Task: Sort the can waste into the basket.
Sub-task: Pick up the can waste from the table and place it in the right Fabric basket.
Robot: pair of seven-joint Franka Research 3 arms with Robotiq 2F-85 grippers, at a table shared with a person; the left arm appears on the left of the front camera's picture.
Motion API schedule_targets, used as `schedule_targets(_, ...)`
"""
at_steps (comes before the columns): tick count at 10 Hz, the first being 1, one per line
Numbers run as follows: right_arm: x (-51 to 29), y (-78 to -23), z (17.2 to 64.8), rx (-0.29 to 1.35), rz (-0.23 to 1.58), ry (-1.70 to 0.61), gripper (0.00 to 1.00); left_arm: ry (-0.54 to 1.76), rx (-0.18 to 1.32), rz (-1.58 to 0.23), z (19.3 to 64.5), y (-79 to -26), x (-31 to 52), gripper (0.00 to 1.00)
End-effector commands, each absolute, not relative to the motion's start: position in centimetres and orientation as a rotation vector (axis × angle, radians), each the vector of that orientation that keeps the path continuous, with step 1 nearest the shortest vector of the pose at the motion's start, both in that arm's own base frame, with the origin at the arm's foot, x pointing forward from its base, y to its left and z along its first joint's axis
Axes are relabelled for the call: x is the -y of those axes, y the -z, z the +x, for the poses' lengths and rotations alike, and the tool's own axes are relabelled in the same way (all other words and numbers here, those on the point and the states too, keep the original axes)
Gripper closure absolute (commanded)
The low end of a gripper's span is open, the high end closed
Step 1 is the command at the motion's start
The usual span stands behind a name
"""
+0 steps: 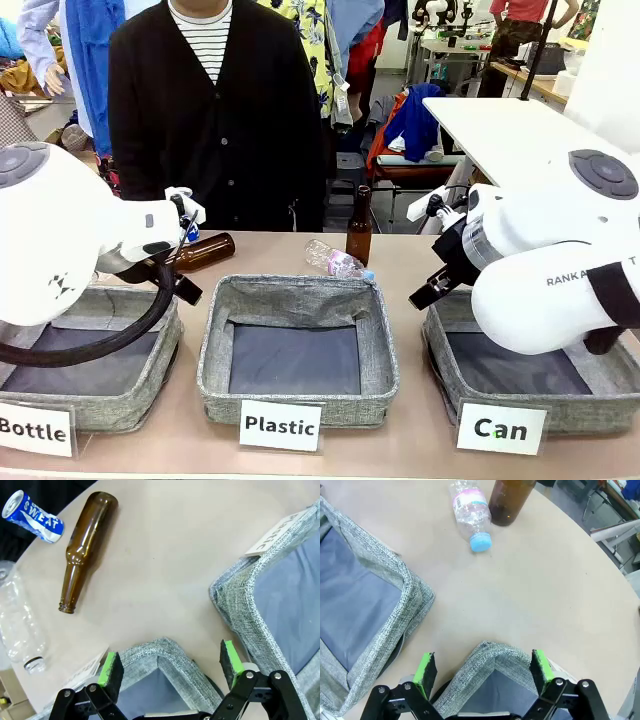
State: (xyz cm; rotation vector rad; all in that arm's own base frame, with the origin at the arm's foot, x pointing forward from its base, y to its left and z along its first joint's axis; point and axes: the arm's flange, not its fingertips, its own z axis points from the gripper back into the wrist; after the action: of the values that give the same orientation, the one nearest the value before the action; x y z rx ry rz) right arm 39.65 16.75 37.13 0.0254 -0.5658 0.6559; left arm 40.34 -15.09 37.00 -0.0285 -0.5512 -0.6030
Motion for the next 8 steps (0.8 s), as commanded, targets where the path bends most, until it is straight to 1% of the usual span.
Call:
schedule_targets(1,-16.75,-37.13,39.65,0.566,0.025,-0.656,0.00,0.603,0.551,-0.029,40.34,-37.01,15.10,0.00)
schedule_targets(8,-16.75,-37.13,39.65,0.566,0.025,-0.656,0.00,0.603,0.551,-0.029,40.34,-37.01,15.10,0.00)
